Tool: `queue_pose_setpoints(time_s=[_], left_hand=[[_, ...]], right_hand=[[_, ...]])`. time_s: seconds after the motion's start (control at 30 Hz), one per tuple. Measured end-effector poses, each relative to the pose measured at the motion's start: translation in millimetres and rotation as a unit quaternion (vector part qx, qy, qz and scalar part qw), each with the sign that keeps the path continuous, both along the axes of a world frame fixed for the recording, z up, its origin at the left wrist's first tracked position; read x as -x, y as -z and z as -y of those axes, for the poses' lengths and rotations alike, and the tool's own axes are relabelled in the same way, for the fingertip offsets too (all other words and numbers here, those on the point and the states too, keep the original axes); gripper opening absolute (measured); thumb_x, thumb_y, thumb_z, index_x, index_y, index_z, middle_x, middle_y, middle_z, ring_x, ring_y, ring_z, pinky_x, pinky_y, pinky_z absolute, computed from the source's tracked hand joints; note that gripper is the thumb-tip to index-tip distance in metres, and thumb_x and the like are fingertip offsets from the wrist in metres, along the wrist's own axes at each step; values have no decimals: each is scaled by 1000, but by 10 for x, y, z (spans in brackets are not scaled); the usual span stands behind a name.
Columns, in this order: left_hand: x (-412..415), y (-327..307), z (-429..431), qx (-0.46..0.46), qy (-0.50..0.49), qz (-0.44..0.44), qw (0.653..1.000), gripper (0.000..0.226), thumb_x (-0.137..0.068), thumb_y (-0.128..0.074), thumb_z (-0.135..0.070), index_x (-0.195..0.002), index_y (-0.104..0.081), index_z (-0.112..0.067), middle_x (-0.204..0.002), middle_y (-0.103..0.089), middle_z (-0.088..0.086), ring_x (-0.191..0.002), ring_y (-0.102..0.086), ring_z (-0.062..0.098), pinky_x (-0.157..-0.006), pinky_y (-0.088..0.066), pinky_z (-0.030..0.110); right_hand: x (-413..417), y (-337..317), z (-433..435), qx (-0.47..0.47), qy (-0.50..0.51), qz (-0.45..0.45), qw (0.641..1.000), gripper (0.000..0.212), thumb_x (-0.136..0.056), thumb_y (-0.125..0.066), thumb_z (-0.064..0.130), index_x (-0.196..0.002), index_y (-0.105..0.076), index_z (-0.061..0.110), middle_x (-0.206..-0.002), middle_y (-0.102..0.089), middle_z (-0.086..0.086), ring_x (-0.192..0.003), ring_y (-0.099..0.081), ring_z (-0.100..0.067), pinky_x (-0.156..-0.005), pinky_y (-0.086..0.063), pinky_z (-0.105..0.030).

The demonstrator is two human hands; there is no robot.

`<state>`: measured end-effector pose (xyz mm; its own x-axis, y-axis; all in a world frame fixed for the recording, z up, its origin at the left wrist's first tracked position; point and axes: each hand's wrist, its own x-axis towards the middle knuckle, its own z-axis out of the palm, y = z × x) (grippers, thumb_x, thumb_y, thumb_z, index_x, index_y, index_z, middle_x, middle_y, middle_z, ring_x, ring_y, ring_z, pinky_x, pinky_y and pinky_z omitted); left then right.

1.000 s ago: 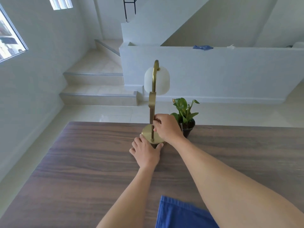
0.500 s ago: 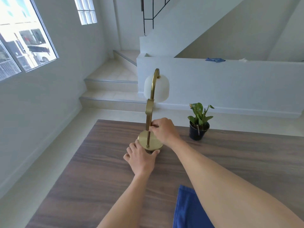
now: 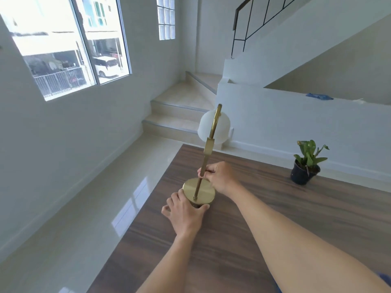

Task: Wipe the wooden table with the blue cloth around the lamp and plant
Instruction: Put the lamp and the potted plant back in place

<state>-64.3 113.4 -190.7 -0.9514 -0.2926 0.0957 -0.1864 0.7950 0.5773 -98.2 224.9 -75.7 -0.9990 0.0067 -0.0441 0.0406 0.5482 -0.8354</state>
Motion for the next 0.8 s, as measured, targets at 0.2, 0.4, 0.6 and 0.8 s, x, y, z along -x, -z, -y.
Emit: queue_pose_setpoints(time_s=[0.2,0.4,0.6,0.8], left_hand=[[-247,97,299,-3,-13,10,1000,92,-60,-61,-78,-132,-42,-24,-124,-48,-5,-118,-39,19,-103,-23,43],[-476,183,293,-6,-12,25,1000,90,-56,-58,-79,-126,-47,-24,-119,-52,-5,-117,-42,20,-103,-23,45],[-561,235,192,-7,-36,26,999,89,-57,-67,-73,-127,-48,-22,-121,-55,-3,-121,-43,21,-108,-20,47],[-577,203,178,7,-18,42,999,89,-63,-63,-73,-131,-41,-20,-128,-50,-2,-126,-38,21,-111,-19,48]], right_hand=[[-198,63,324,1,-4,21,1000,11,-88,-70,14,-95,-78,14,-79,-70,12,-72,-60,5,-69,-43,-12],[-366,131,381,1,9,24,1000,9,-84,-74,13,-91,-79,15,-78,-72,9,-46,-52,12,-58,-36,-12],[-530,200,335,-11,3,28,1000,13,-84,-74,14,-80,-78,26,-74,-71,15,-69,-63,6,-70,-48,-14],[-690,241,371,-58,20,-6,998,14,-93,-62,25,-97,-76,28,-82,-68,17,-54,-54,2,-55,-42,-13]])
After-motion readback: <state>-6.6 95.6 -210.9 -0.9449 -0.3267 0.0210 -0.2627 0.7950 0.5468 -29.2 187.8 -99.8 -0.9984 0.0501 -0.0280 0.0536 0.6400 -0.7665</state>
